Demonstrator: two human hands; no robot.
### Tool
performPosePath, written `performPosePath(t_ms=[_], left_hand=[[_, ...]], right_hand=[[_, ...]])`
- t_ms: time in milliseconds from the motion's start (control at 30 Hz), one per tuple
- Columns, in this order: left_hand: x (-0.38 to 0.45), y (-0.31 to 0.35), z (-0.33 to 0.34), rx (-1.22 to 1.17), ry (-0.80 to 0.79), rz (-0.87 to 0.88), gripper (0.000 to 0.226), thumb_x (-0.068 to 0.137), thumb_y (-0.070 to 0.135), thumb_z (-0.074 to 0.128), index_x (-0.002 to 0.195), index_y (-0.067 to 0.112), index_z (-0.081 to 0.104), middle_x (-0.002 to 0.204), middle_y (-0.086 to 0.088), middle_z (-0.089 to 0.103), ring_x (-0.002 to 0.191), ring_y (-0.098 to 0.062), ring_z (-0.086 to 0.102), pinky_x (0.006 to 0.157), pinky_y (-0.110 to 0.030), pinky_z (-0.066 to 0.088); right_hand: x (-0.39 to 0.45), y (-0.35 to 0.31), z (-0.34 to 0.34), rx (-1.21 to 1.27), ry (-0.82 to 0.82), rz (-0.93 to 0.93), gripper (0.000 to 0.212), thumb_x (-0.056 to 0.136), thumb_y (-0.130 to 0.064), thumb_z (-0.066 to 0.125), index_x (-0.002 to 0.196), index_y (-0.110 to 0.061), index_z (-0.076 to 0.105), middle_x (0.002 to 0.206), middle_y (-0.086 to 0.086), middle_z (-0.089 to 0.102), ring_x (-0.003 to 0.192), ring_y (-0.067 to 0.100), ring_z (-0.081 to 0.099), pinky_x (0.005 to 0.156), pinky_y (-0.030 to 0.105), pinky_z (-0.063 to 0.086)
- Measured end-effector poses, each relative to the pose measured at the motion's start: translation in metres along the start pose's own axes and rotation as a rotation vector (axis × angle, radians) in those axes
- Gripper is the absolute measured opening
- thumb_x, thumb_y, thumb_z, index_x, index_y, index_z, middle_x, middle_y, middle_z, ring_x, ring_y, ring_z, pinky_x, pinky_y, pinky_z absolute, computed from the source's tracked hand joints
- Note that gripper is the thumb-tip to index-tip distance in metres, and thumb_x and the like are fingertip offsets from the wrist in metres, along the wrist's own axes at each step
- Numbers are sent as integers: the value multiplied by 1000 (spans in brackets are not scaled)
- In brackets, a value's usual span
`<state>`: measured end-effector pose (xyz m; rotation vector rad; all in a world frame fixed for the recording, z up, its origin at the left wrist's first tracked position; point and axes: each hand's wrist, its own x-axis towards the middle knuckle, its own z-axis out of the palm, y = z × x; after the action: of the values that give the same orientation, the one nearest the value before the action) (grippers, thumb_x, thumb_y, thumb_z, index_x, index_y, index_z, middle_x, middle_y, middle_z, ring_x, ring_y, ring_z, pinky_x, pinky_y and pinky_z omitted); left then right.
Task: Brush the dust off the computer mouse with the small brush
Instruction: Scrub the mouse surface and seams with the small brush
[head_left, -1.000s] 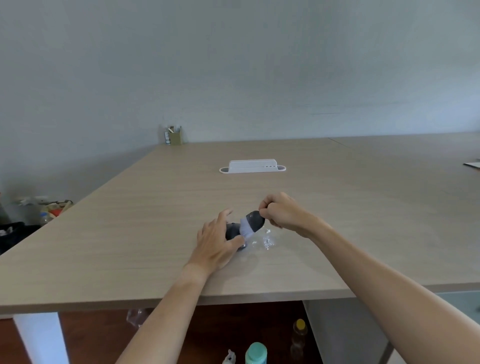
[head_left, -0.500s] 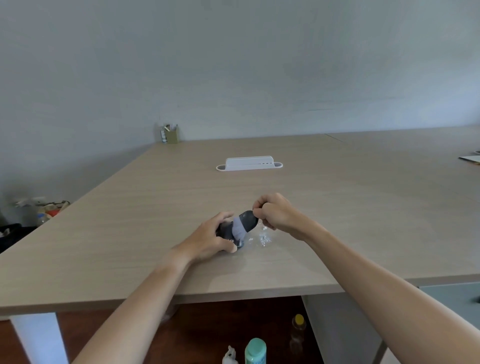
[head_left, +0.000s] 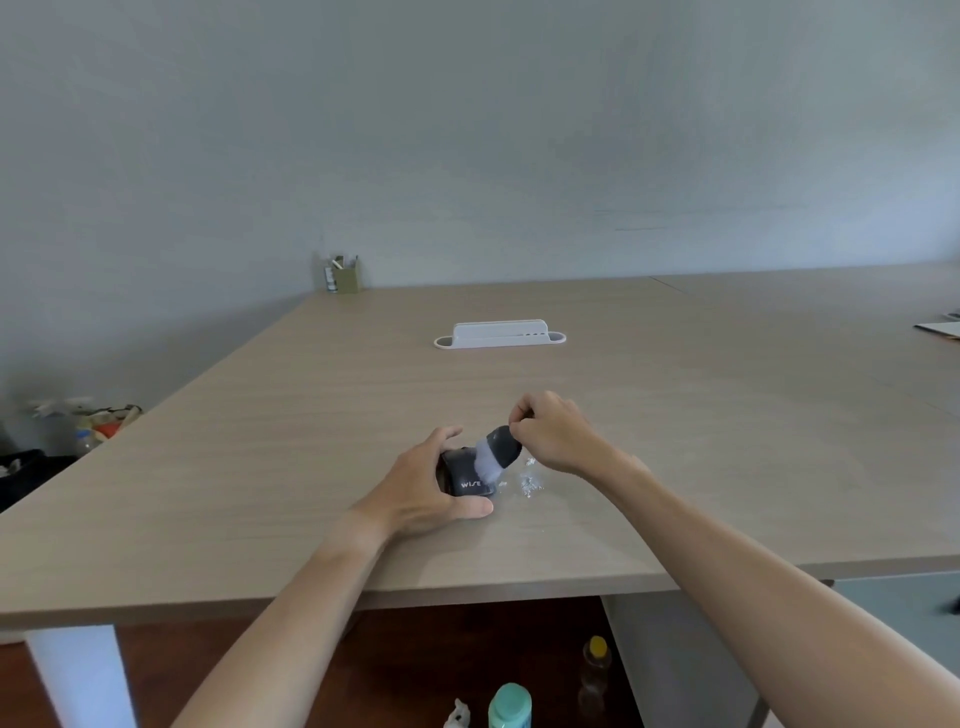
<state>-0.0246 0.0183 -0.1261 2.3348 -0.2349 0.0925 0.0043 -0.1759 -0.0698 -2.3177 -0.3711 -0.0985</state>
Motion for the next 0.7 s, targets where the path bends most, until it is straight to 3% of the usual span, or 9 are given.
performPosePath(t_ms=[133, 233, 300, 400, 567, 700], left_hand=[[-1, -1, 6, 52, 71, 8, 116, 49, 63, 85, 146, 27, 33, 131, 2, 53, 125, -14, 47, 101, -28, 35], [0, -2, 8, 80, 100, -12, 120, 45, 70, 83, 145, 30, 31, 135, 4, 50, 128, -16, 43, 105, -32, 36], [0, -2, 9, 79, 86, -15, 118, 47, 71, 82, 146, 31, 31, 137, 4, 48, 129, -17, 41, 106, -34, 37], [1, -1, 10, 43, 105, -29, 112, 53, 67, 80, 146, 29, 32, 131, 5, 52, 126, -18, 45, 106, -35, 38], [0, 1, 10, 8, 138, -24, 113, 55, 60, 84, 147, 24, 30, 125, 4, 56, 119, -16, 50, 101, -30, 37], [-1, 1, 11, -29, 165, -29, 116, 58, 53, 87, 150, 23, 23, 119, 8, 55, 117, -14, 50, 96, -24, 34]], right_hand=[[0, -9, -7, 6, 103, -33, 18, 81, -3, 45, 83, -9, 61, 79, -4, 57, 83, 19, 50, 53, 19, 33], [-5, -22, 0, 23, 7, -79, 17, 82, -5, 49, 80, -8, 66, 73, -8, 57, 85, 21, 53, 56, 22, 38], [-8, -26, 8, -4, -78, -104, 20, 81, -3, 49, 83, -1, 68, 77, 0, 64, 87, 25, 56, 62, 28, 43], [-6, -27, 11, -62, -41, -100, 24, 79, 0, 46, 89, 8, 66, 94, 21, 69, 96, 36, 58, 71, 40, 48], [3, -26, -1, -60, 86, -83, 17, 80, -2, 46, 85, -5, 63, 86, 4, 60, 87, 24, 51, 58, 30, 37], [4, -30, 4, -13, -29, -78, 18, 82, -5, 52, 81, 1, 70, 70, 2, 59, 69, 20, 51, 54, 27, 39]])
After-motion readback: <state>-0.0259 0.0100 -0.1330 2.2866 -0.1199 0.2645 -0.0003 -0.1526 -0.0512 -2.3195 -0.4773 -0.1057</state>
